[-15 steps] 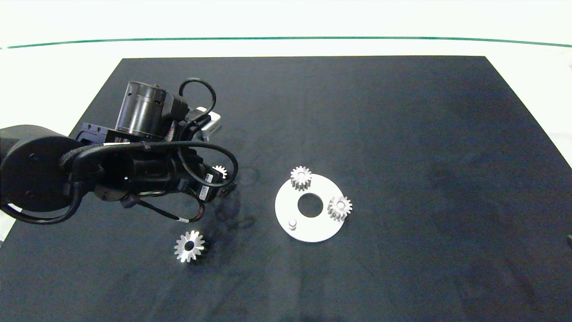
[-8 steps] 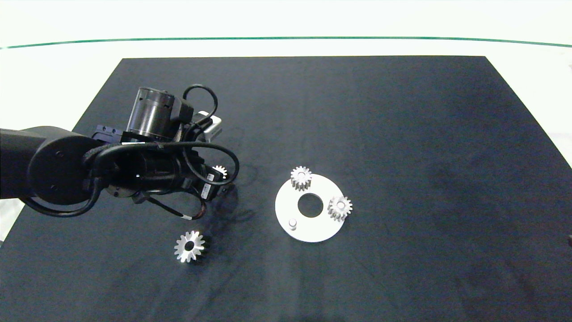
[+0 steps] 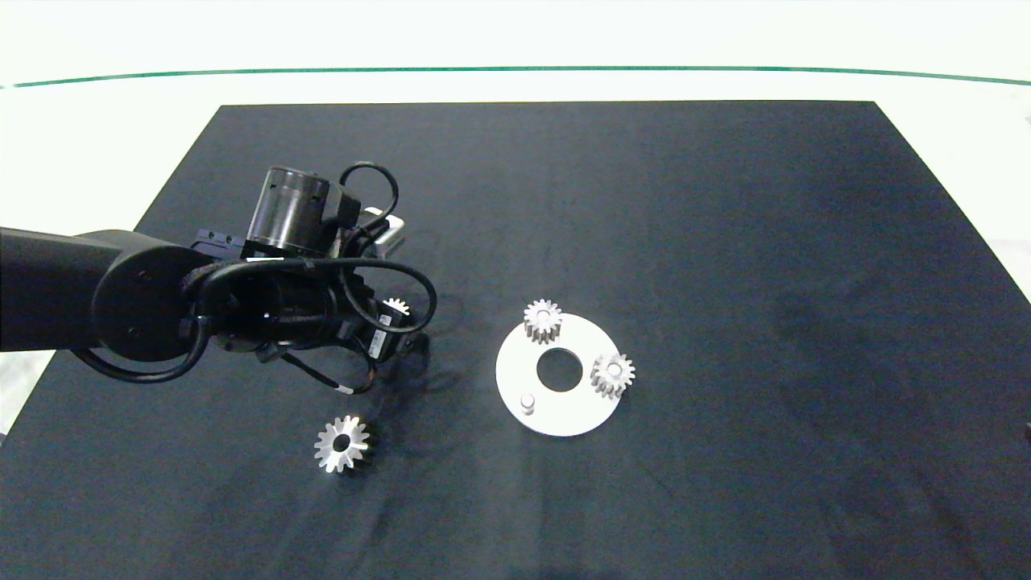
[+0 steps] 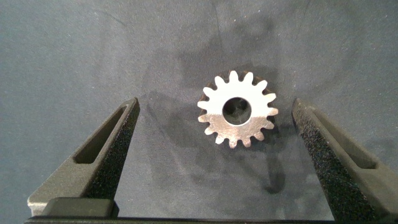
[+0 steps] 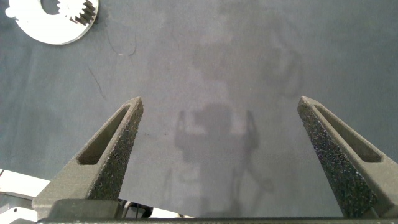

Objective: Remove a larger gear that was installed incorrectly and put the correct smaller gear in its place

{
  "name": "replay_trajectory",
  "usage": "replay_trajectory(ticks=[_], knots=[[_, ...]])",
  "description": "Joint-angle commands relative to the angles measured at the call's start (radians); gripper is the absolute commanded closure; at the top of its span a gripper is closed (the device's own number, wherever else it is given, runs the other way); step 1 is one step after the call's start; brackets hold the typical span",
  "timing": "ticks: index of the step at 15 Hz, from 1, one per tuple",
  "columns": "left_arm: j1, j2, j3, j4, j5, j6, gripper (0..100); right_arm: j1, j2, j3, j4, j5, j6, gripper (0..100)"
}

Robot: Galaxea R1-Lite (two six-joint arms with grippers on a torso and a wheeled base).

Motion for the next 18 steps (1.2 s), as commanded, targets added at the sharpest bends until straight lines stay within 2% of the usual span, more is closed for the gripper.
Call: replay_trajectory(ticks=[1, 18], knots=[[0.003, 0.011, -0.014, 0.004, 0.002, 0.001, 4, 0.0, 0.002, -0.002, 0.003, -0.001, -0.001, 0], [0.004, 0.014, -0.011, 0.005, 0.002, -0.009, 38, 0.0, 0.005, -0.008, 0.003, -0.001, -0.001, 0]])
